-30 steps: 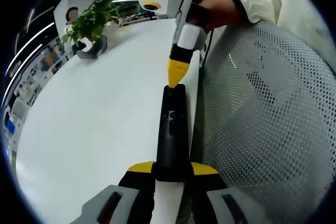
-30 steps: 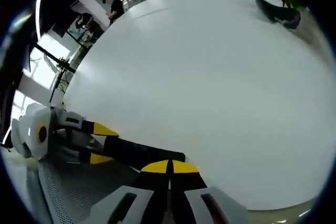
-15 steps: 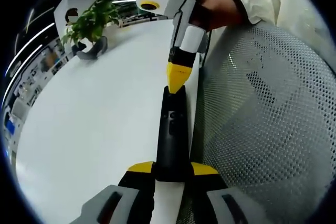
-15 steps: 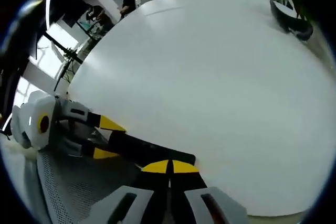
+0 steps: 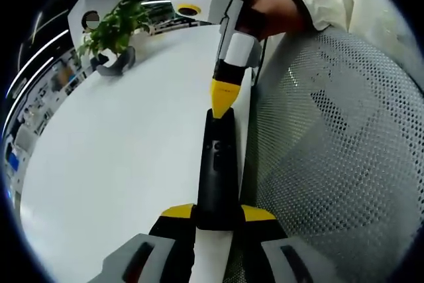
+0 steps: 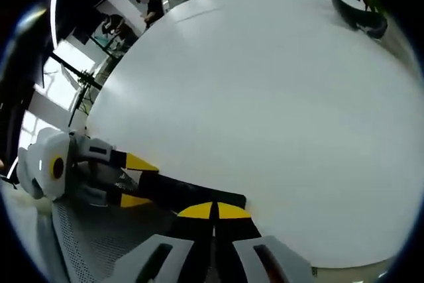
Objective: Press the specified remote control buttons in sequence, fully releasing each button before pressing the next.
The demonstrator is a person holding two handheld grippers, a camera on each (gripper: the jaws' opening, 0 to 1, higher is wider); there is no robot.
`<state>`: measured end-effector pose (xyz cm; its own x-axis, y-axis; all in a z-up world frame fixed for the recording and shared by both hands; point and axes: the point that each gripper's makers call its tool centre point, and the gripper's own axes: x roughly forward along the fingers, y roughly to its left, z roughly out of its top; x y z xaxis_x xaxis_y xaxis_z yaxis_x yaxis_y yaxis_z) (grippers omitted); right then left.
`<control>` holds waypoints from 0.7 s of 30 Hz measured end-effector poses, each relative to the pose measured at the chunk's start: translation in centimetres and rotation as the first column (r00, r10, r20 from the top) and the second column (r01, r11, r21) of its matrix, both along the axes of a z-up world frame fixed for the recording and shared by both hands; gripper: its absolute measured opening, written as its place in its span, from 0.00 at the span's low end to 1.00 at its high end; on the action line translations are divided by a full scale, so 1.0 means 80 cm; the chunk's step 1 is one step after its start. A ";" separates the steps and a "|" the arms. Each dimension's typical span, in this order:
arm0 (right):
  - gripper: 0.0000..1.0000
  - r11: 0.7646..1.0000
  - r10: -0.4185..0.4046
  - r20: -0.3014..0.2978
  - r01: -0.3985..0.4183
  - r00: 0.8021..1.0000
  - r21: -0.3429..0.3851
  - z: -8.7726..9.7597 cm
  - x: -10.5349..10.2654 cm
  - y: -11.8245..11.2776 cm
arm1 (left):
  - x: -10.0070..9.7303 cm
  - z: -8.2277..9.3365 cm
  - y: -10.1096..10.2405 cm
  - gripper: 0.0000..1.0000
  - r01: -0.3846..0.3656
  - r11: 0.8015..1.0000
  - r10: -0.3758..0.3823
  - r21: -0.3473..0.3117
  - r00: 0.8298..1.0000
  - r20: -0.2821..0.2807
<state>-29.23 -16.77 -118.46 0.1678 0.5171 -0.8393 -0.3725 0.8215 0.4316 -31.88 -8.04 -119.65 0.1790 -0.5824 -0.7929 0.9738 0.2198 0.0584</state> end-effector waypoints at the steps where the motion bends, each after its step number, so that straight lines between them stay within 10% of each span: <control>1: 0.00 1.000 0.002 0.001 -0.002 1.000 0.000 0.001 -0.001 0.001 | 0.000 0.000 0.000 0.24 0.000 1.000 0.000 0.000 1.000 0.000; 21: 0.00 0.997 0.068 0.040 -0.066 0.997 -0.043 0.001 -0.001 0.003 | 0.000 0.001 0.000 0.24 0.003 1.000 -0.003 -0.001 1.000 0.002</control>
<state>-29.28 -16.49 -118.42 0.1690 0.4929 -0.8535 -0.4439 0.8112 0.3806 -31.86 -8.01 -119.59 0.1786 -0.5840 -0.7919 0.9744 0.2170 0.0597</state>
